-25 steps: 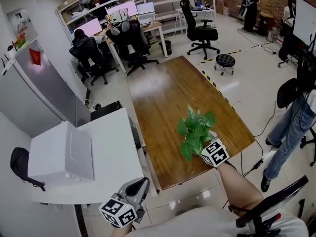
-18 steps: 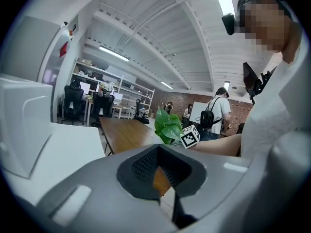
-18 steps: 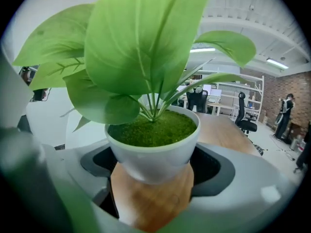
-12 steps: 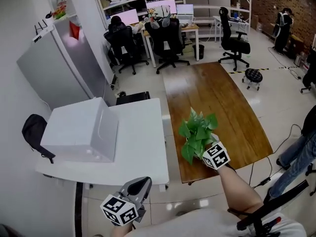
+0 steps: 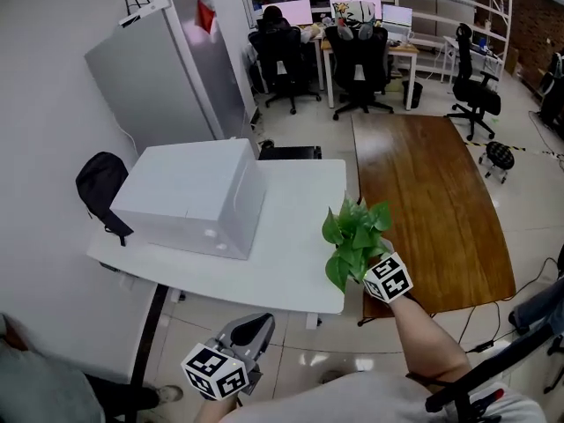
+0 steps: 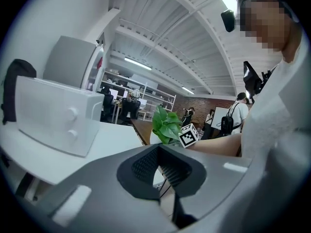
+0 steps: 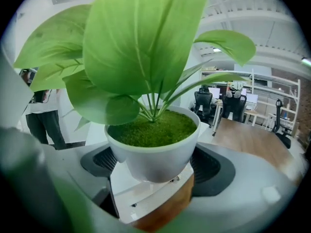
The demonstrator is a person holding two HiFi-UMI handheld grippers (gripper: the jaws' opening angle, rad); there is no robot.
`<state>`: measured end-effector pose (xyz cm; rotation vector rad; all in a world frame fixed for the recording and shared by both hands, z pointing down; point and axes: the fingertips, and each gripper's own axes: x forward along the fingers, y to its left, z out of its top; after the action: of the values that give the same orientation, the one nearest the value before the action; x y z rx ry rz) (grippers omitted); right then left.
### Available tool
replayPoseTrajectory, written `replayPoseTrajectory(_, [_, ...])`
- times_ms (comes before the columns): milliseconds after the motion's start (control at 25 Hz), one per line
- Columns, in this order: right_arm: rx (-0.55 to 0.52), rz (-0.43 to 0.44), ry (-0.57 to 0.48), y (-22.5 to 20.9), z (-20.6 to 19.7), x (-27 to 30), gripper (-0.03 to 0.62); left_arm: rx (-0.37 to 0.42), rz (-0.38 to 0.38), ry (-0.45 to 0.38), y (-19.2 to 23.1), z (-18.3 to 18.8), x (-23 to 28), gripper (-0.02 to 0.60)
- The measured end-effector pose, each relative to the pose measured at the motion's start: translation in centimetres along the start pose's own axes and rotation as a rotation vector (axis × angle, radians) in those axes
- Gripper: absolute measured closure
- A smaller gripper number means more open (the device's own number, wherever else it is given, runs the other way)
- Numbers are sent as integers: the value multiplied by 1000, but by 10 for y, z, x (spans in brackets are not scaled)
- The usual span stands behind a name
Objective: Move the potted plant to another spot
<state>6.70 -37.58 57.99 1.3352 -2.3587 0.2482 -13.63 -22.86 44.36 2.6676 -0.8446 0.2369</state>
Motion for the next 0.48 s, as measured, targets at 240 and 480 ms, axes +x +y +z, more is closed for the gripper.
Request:
replayPoseTrajectory(240, [-21, 74, 3, 44, 15, 44, 132, -29, 69, -9, 27, -10, -37, 584])
replayPoseTrajectory(480, [-42, 137, 13, 76, 20, 84, 132, -61, 138, -8, 52, -22, -64, 584])
